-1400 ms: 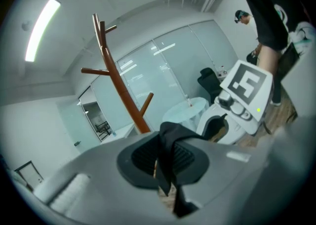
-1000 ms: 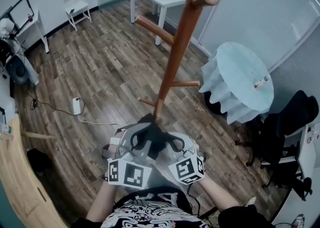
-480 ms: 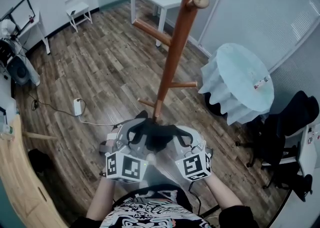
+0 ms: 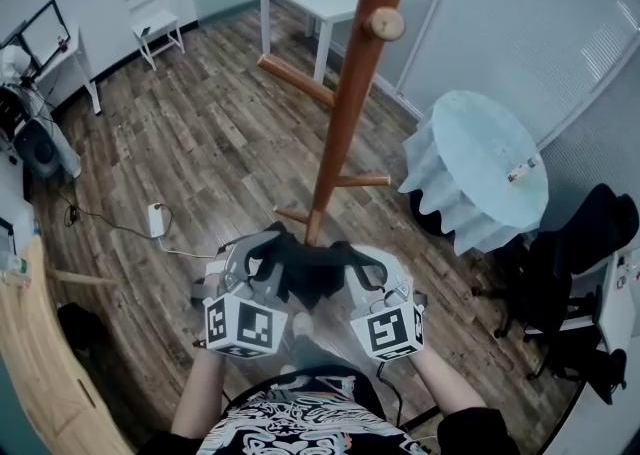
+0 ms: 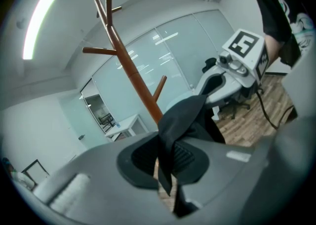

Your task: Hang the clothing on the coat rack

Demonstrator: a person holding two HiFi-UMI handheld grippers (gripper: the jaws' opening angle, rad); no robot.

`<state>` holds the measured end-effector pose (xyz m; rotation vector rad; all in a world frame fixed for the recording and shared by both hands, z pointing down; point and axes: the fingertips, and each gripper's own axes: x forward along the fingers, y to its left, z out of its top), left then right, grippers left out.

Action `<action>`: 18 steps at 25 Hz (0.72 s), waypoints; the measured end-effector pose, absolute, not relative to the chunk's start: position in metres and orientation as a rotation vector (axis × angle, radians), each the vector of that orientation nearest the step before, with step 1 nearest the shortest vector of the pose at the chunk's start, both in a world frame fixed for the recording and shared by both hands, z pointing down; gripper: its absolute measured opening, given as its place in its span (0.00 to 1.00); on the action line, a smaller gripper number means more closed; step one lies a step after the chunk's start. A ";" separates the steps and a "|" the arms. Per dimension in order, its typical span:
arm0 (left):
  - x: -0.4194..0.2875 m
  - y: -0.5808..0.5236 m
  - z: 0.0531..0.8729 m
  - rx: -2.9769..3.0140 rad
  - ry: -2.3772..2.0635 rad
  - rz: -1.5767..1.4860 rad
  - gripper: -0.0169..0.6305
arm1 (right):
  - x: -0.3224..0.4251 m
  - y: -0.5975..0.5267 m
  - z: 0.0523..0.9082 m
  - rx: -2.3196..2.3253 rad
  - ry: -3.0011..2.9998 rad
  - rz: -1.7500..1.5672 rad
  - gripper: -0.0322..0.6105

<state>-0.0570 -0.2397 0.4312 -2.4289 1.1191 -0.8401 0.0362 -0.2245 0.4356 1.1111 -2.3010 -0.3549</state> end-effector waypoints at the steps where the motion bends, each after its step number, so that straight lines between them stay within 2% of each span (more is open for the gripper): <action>1: -0.056 -0.242 0.431 -2.427 1.117 -0.841 0.04 | 0.037 -0.227 0.435 1.112 -2.301 -0.356 0.07; 18: -0.063 -0.290 0.409 -2.347 1.126 -0.865 0.04 | 0.032 -0.262 0.409 1.115 -2.363 -0.494 0.07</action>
